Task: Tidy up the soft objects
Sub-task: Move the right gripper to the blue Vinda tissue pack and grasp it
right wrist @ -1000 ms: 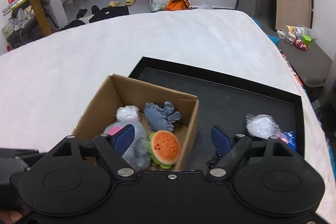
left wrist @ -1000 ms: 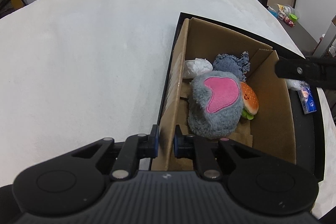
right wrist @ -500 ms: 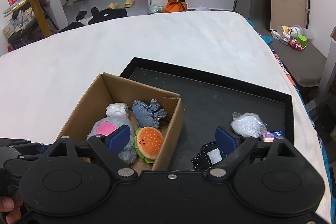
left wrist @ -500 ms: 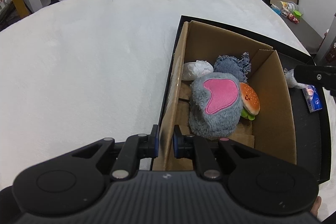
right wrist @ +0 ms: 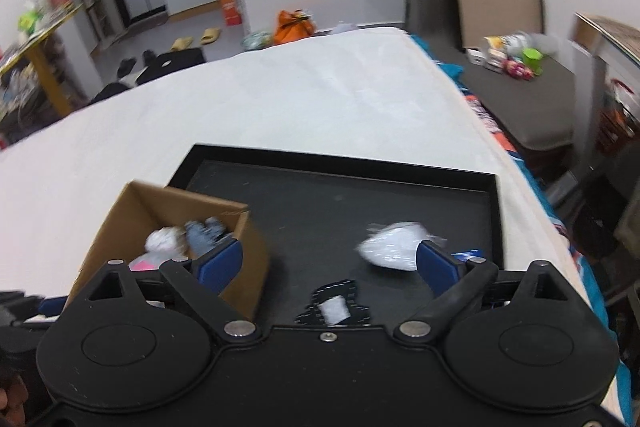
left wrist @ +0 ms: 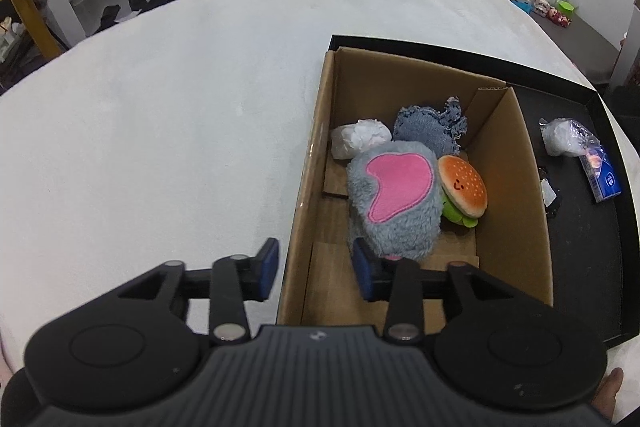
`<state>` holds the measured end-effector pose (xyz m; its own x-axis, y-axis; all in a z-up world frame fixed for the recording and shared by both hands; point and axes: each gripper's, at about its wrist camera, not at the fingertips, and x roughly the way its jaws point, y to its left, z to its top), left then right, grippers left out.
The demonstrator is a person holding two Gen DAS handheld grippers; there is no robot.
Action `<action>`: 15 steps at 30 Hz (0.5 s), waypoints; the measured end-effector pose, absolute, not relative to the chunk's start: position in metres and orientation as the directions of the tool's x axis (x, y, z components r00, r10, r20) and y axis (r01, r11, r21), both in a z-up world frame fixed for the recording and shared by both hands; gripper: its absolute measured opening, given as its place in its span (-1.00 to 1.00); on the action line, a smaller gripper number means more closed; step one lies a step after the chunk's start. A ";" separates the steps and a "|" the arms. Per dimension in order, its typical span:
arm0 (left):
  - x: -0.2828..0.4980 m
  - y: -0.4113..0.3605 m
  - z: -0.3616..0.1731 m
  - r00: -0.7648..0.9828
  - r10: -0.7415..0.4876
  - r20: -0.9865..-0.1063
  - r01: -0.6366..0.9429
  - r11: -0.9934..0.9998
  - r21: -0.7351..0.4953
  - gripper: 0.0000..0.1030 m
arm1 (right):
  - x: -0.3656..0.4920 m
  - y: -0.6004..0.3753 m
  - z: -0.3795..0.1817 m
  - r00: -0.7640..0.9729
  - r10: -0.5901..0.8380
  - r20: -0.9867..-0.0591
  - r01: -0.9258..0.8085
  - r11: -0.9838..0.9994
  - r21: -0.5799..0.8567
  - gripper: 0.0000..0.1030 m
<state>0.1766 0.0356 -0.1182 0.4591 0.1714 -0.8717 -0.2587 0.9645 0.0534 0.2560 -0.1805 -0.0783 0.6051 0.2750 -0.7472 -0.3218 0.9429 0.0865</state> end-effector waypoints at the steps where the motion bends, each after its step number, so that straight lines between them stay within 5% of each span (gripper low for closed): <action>1: 0.177 0.034 -0.118 0.459 0.178 -0.870 -0.258 0.964 0.061 -0.08 | 0.258 -0.186 -0.079 0.607 0.271 -0.747 -0.309 0.947 0.093 0.83; 15: 0.184 0.023 -0.111 0.459 0.264 -0.849 -0.241 0.956 0.166 0.20 | 0.286 -0.249 -0.108 0.634 0.232 -0.738 -0.158 0.973 0.169 0.79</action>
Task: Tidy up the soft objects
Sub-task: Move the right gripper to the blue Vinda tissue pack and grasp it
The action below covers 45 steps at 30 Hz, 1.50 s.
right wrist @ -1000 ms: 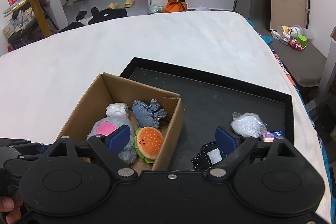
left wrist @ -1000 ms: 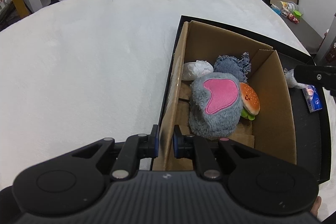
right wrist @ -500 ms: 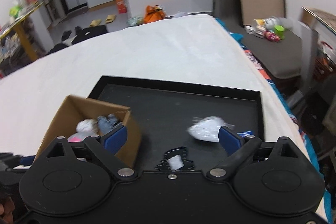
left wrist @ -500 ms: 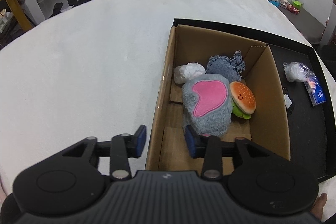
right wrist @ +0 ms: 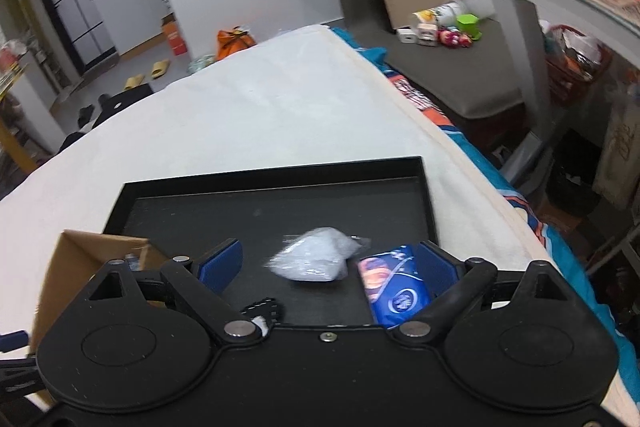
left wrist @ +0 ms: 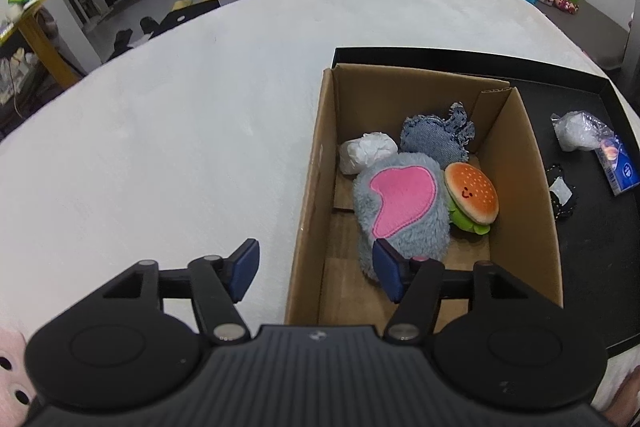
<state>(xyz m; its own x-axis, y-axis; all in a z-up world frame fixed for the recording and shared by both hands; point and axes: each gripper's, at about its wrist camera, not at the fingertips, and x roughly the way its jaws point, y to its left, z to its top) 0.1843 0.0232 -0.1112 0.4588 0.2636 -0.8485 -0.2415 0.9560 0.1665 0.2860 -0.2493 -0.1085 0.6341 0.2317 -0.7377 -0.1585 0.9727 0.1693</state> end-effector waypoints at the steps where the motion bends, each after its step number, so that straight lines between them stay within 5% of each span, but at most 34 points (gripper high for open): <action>1: 0.185 0.023 -0.111 0.460 0.269 -0.846 -0.240 0.955 0.174 0.21 | 0.287 -0.252 -0.112 0.635 0.227 -0.738 -0.153 0.974 0.168 0.76; 19: 0.190 0.017 -0.109 0.447 0.336 -0.829 -0.222 0.939 0.261 0.23 | 0.305 -0.285 -0.172 0.577 0.270 -0.771 -0.252 0.957 0.146 0.20; 30: 0.185 0.021 -0.108 0.430 0.369 -0.824 -0.256 0.925 0.281 0.23 | 0.310 -0.293 -0.187 0.546 0.305 -0.780 -0.278 0.945 0.174 0.15; 45: 0.182 0.017 -0.114 0.431 0.369 -0.823 -0.232 0.927 0.294 0.23 | 0.304 -0.263 -0.209 0.493 0.172 -0.853 -0.341 0.940 -0.007 -0.03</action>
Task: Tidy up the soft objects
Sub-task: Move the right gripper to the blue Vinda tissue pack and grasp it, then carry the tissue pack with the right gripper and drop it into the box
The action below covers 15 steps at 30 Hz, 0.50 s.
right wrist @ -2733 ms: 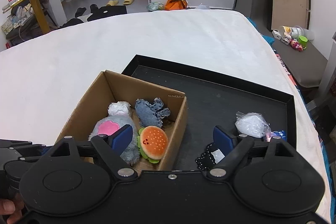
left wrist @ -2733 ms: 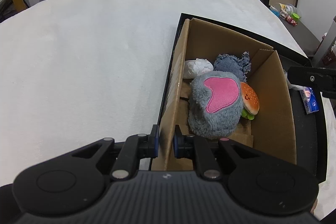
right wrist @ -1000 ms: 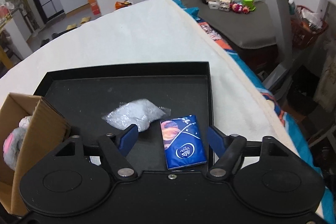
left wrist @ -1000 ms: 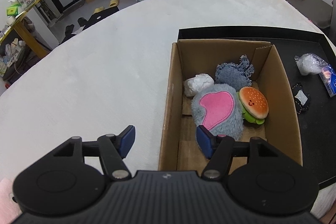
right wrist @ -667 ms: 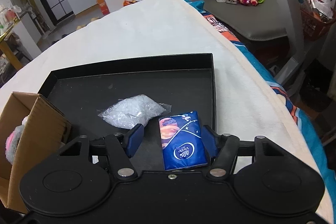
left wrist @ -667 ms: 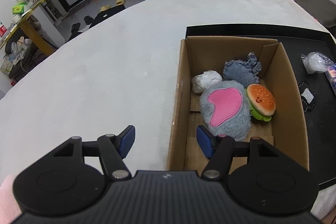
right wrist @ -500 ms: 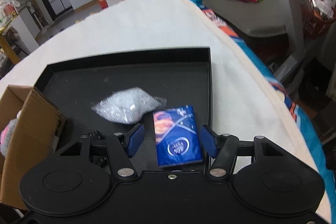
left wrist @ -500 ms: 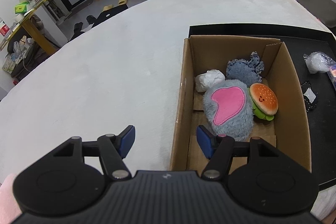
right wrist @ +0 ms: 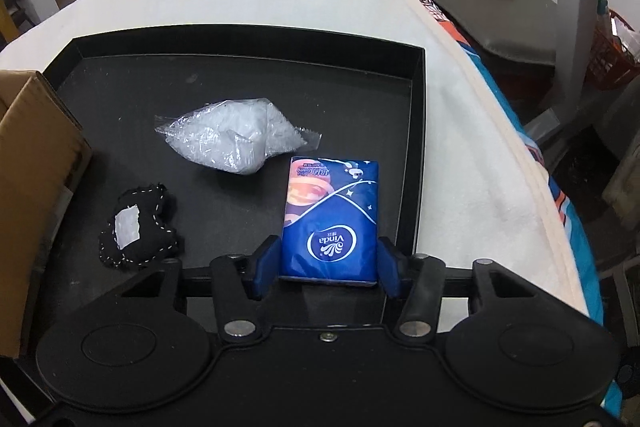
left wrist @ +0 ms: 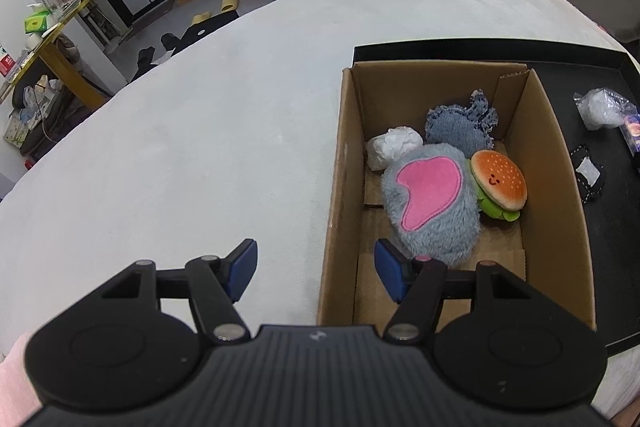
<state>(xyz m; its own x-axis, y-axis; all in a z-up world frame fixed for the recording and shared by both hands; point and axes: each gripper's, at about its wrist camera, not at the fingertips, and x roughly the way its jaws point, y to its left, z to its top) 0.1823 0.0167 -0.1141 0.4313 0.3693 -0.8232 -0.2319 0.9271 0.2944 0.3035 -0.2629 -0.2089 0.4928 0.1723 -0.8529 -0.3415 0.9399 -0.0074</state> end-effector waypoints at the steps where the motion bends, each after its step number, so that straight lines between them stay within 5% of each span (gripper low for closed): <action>1: 0.182 0.017 -0.115 0.428 0.368 -0.825 -0.229 0.928 0.295 0.23 | 0.303 -0.263 -0.208 0.488 0.172 -0.856 -0.340 0.941 -0.005 -0.03; 15: 0.179 0.024 -0.121 0.414 0.364 -0.834 -0.244 0.927 0.284 0.23 | 0.292 -0.267 -0.179 0.506 0.188 -0.842 -0.288 0.957 0.041 -0.04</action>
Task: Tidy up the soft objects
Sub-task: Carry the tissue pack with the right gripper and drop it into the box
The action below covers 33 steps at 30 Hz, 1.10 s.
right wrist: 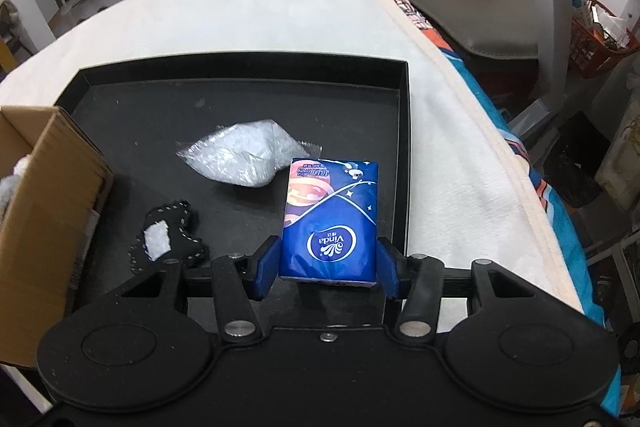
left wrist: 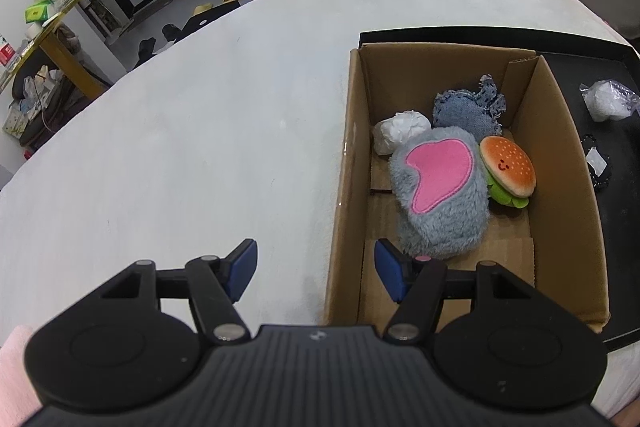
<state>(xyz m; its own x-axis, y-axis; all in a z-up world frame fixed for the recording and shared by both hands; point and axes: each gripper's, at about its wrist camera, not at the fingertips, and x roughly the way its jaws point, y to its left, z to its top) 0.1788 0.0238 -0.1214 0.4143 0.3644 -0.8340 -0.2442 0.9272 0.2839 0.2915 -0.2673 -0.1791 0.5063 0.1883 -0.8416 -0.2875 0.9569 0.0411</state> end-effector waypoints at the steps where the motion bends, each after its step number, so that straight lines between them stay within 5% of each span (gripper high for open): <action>1: 0.178 0.025 -0.121 0.414 0.363 -0.835 -0.247 0.927 0.281 0.23 | 0.291 -0.268 -0.176 0.512 0.194 -0.837 -0.286 0.957 0.047 -0.04; 33: 0.164 0.050 -0.117 0.463 0.230 -0.856 -0.277 0.955 0.107 0.06 | 0.258 -0.203 -0.104 0.500 0.387 -0.775 -0.385 0.901 0.201 -0.04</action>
<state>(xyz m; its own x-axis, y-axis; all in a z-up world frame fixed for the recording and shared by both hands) 0.1638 0.0504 -0.1171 0.4627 0.2299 -0.8562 -0.2769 0.9549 0.1067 0.2579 -0.2031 -0.1037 0.5002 0.3866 -0.7748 -0.3850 0.9008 0.2008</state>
